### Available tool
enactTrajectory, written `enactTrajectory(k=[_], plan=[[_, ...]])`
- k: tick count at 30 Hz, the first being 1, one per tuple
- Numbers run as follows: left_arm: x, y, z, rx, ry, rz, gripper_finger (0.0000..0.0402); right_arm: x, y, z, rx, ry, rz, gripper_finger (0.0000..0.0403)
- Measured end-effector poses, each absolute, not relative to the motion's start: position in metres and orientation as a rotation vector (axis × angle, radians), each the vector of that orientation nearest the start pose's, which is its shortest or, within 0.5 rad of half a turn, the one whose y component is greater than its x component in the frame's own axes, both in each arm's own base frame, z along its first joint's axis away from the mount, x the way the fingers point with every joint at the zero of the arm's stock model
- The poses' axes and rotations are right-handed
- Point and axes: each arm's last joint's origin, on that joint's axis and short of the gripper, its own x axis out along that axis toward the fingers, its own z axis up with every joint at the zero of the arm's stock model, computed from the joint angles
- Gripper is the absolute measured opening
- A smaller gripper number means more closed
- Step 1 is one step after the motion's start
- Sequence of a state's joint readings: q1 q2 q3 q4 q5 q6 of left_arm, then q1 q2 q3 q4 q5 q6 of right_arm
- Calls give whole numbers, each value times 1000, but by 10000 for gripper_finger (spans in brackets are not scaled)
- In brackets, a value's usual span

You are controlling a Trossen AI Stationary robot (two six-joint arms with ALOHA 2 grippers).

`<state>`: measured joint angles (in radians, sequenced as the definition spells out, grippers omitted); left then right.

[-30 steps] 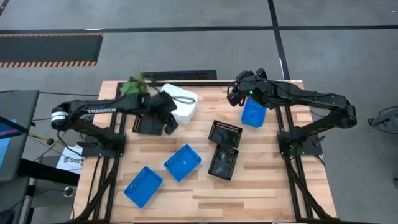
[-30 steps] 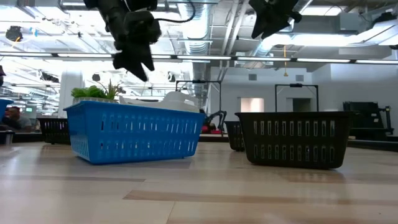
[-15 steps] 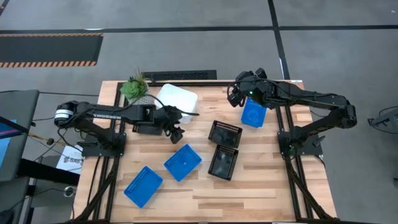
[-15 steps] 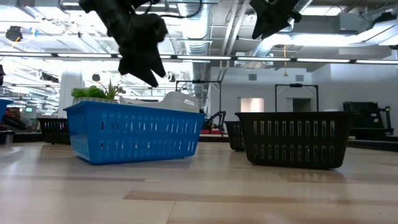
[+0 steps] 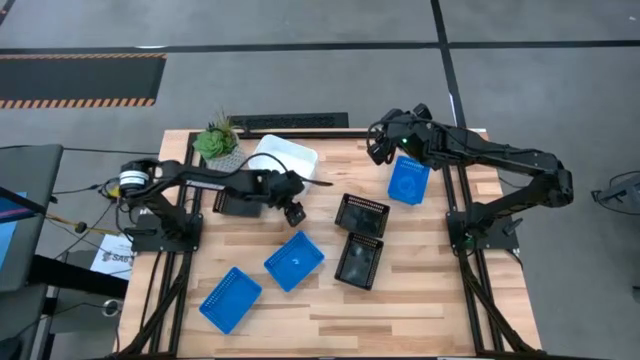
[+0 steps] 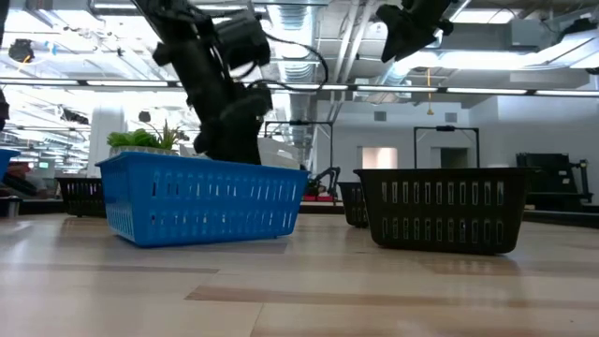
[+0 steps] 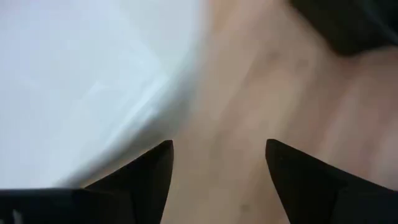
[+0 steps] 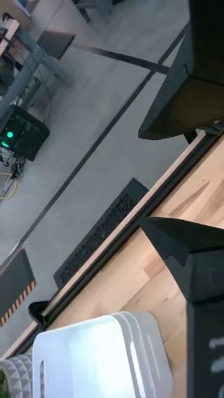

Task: Stack baskets by color
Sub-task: Adjust the stacked white bins

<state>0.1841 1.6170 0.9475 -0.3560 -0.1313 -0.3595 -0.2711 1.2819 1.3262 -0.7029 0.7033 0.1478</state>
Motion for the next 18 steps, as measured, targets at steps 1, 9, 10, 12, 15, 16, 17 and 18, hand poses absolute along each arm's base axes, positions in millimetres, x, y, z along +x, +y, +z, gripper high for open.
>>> enactTrajectory(k=[1,9,10,12,15,16,17,18], plan=[[307,65,178,-351,957,490,242,243,-87,372,-16,598,-984,239],[303,93,177,-287,897,723,242,243,-87,372,-16,601,-984,239],[303,95,178,-289,887,732,242,243,-87,372,-16,604,-984,239],[304,99,179,-300,860,732,242,243,-87,372,-12,602,-986,239],[306,101,181,-300,830,731,242,243,-87,371,-12,609,-986,239],[306,101,181,-295,826,728,242,243,-87,371,-10,610,-987,239],[307,101,181,-290,824,726,242,242,-87,371,-5,610,-988,239],[307,101,182,-287,822,727,242,242,-87,371,1,610,-990,239]])
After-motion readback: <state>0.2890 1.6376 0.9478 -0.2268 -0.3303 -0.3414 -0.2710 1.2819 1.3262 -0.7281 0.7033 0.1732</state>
